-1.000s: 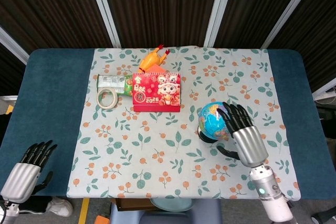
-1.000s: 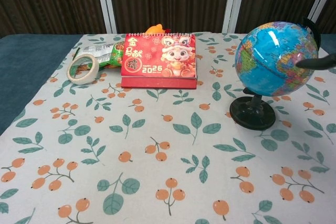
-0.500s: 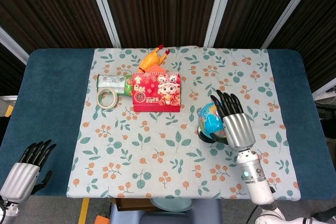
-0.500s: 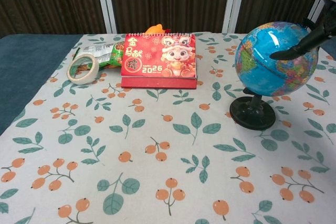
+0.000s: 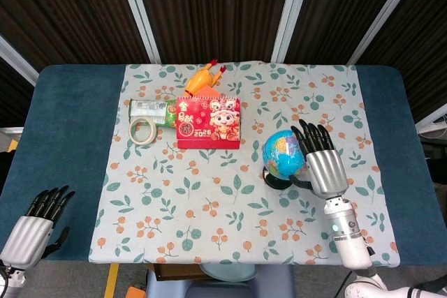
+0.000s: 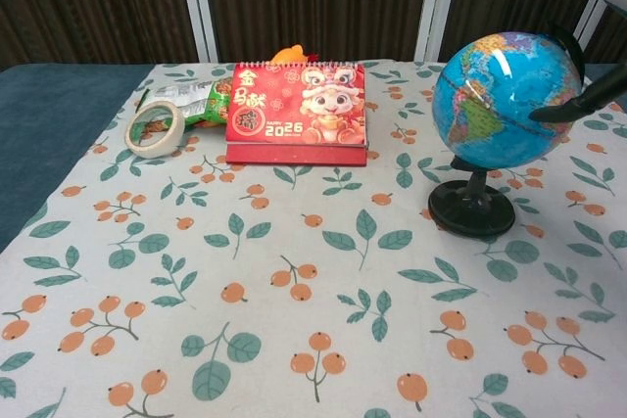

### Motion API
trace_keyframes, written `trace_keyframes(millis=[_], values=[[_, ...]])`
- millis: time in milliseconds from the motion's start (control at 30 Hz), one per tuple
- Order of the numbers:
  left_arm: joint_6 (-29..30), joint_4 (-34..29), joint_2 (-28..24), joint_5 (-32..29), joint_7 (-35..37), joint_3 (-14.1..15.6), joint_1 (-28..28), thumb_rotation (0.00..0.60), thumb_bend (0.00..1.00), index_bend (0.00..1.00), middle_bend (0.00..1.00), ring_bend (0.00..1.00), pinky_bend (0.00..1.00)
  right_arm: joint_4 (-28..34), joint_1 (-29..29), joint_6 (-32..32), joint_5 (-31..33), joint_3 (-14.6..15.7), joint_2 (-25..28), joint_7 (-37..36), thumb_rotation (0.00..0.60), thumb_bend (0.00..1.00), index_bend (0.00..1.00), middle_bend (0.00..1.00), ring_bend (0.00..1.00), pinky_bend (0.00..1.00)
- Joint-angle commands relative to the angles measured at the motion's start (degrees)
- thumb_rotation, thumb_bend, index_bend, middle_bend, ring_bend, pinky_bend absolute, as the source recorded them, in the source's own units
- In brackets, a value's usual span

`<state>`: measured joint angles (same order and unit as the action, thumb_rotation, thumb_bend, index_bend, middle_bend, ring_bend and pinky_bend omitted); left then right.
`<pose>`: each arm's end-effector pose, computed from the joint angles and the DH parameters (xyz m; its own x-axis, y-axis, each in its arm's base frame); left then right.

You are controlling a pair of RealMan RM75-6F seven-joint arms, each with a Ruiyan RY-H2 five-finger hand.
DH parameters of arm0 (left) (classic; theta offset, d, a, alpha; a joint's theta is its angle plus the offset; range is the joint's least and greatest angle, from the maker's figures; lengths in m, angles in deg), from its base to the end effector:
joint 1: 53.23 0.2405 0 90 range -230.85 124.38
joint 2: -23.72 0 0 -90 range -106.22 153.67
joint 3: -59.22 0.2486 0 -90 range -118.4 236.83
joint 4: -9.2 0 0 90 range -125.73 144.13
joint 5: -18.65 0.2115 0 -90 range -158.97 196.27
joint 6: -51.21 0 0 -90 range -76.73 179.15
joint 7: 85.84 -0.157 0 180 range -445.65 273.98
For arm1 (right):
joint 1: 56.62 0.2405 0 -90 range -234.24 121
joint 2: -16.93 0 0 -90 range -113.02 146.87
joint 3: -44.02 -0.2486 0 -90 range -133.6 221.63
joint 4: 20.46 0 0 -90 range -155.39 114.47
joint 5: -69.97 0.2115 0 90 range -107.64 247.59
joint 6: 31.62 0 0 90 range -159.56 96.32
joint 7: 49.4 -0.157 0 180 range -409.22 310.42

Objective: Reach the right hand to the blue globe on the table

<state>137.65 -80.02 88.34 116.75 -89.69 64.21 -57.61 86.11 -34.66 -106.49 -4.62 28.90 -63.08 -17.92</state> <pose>-0.2965 0.1584 0.1273 0.5121 0.0994 0.8532 0.8480 -0.2166 -0.4837 -0.1523 -0.2848 0.0744 0.3698 0.0389 0.9283 -0.9074 -0.1997 0.3698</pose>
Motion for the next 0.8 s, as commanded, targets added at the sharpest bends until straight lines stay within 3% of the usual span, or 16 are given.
trace_keyframes(millis=[33, 800], values=[[-0.1, 0.1, 0.1, -0.1, 0.0, 0.0, 0.0, 0.6, 0.47, 0.0, 0.0, 0.0, 0.08, -0.5, 0.0, 0.0, 0.3, 0.2, 0.3, -0.3, 0.6, 0.15, 0.0, 0.0, 0.0, 0.0], [-1.3, 0.3, 0.7, -1.0, -1.1, -0.1, -0.4, 0.6, 0.47, 0.0, 0.0, 0.0, 0.08, -10.6, 1.0, 1.4, 5.4, 1.2, 2.5, -3.8, 0.6, 0.15, 0.0, 0.0, 0.0, 0.0]])
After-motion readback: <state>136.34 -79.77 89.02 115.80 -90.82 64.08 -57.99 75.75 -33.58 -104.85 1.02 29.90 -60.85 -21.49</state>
